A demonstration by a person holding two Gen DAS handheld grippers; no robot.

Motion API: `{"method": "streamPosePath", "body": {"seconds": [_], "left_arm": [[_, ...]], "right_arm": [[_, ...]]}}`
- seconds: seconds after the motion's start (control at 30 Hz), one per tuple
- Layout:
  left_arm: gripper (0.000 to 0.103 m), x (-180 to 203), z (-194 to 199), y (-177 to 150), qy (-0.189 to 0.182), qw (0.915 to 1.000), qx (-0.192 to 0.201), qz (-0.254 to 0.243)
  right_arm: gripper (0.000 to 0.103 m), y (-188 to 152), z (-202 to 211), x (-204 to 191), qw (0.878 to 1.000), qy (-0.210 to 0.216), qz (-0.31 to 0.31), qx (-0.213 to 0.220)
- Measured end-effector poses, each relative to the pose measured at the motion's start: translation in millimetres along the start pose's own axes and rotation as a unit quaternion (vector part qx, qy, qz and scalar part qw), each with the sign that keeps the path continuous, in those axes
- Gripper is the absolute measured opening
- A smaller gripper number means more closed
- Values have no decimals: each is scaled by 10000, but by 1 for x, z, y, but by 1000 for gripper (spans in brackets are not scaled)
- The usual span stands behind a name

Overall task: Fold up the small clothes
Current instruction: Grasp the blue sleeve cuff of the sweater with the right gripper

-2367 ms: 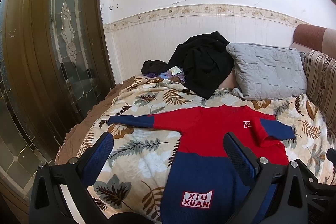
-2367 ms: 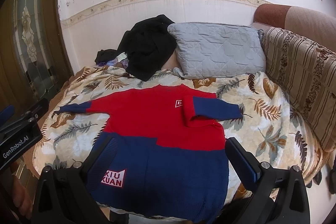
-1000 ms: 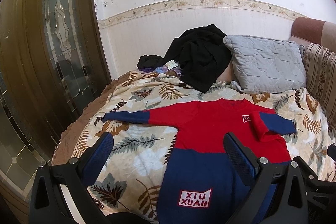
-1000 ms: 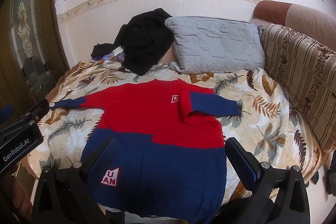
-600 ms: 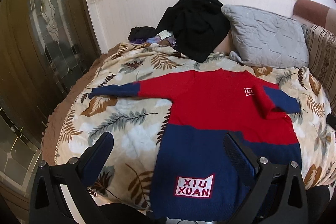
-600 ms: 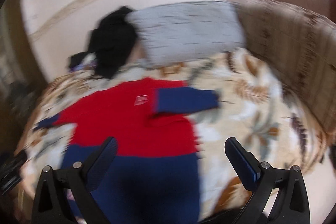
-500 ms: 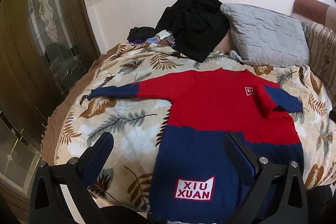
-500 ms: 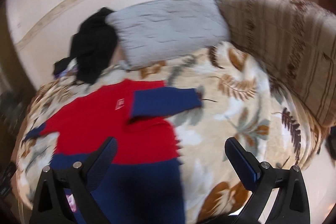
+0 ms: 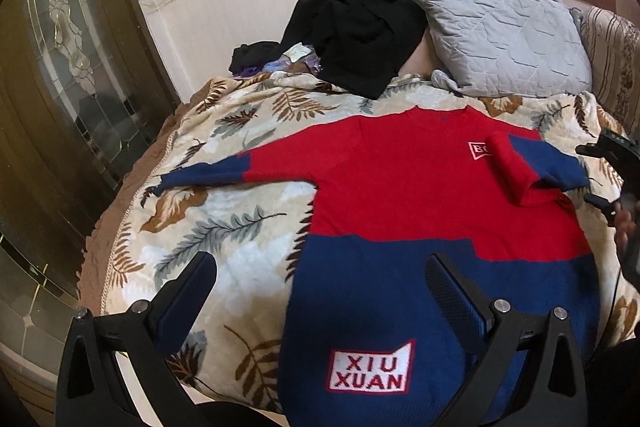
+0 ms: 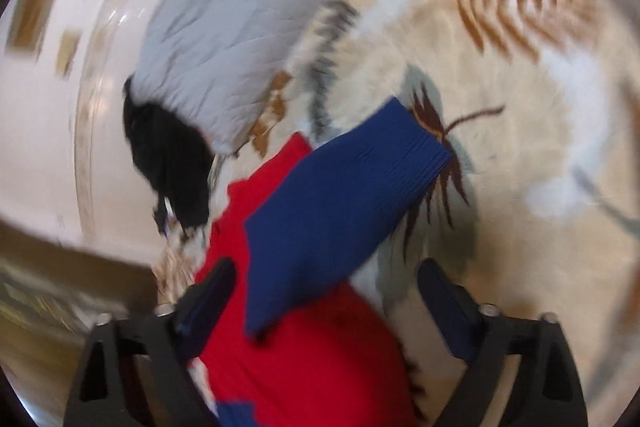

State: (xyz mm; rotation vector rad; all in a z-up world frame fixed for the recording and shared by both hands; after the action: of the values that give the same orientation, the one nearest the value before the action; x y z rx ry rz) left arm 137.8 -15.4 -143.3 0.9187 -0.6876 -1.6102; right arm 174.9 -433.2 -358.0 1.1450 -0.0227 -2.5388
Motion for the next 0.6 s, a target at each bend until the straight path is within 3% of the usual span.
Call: {"method": "streamPosePath", "body": {"seconds": [0.17, 0.27, 0.33, 0.43, 0.6], "left_arm": [[103, -7, -7, 2, 79, 10000, -3, 12], [103, -8, -10, 2, 96, 10000, -1, -3], [103, -6, -11, 3, 94, 9999, -30, -34], [103, -3, -4, 5, 90, 9999, 47, -116], [103, -5, 17, 15, 62, 9996, 261, -52]], "right_arm": [[65, 16, -23, 11, 9984, 39, -416, 381], [30, 14, -39, 8, 9992, 62, -296, 272], [19, 13, -45, 13, 9990, 48, -299, 321], [15, 16, -44, 5, 9988, 187, -167, 411], [12, 15, -16, -50, 9942, 571, 619, 676]]}}
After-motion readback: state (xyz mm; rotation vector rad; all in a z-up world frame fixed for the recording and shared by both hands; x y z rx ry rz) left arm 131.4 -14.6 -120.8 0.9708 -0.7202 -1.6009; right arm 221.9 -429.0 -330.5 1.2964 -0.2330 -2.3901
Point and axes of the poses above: each gripper's, at about its wrist camera, not at the fingertips, and z roughly against the way its jaws point, x to its right, y to its top, the point moved 2 cm from there along -z, roughly the way its jaws point, and after that the axes turned 12 degrees about x, right-handed, at the moved point
